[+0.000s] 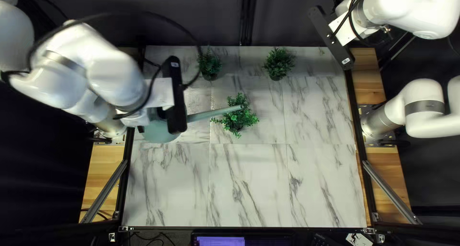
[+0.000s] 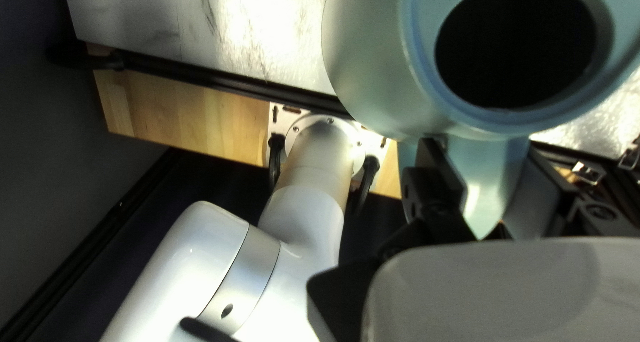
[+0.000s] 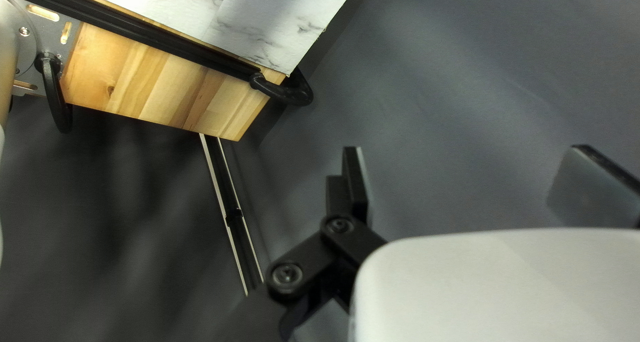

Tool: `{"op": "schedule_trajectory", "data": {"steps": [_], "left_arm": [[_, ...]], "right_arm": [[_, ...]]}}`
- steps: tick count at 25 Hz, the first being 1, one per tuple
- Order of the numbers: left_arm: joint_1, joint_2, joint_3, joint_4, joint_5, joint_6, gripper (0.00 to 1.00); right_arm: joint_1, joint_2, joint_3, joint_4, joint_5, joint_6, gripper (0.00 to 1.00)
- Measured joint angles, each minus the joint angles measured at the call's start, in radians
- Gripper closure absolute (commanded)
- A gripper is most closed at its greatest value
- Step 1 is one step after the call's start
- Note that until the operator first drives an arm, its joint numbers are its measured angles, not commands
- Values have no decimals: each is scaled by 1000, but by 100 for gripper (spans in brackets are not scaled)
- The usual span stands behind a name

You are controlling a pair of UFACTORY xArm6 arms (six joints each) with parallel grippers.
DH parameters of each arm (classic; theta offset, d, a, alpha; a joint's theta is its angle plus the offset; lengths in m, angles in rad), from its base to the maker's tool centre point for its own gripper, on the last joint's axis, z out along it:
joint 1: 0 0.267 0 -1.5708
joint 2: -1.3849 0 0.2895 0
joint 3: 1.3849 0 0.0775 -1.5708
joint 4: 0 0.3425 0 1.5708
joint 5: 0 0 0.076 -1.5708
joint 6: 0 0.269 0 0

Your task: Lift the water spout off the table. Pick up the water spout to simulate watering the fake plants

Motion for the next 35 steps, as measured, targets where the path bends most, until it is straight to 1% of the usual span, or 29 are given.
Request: {"op": "schedule_trajectory", "data": {"steps": [7, 11, 16, 20, 22, 24, 26, 32, 35], "left_arm": [[-91, -176, 126, 67, -36, -120, 100], [-114, -258, 181, 98, -26, -152, 100], [-118, -352, 224, 128, 51, -169, 100], [-125, -399, 222, 149, 132, -186, 100], [-111, -412, 216, 159, 159, -178, 100], [-81, -419, 213, 167, 174, -157, 100], [-23, -423, 215, 174, 177, -114, 100], [242, -403, 237, 192, 146, 78, 100], [322, -388, 235, 205, 142, 135, 100]], "right_arm": [[0, 0, 0, 0, 0, 0, 0], [0, 0, 0, 0, 0, 0, 0], [0, 0, 0, 0, 0, 0, 0], [0, 0, 0, 0, 0, 0, 0], [0, 0, 0, 0, 0, 0, 0], [0, 0, 0, 0, 0, 0, 0], [0, 0, 0, 0, 0, 0, 0], [0, 0, 0, 0, 0, 0, 0], [0, 0, 0, 0, 0, 0, 0]]}}
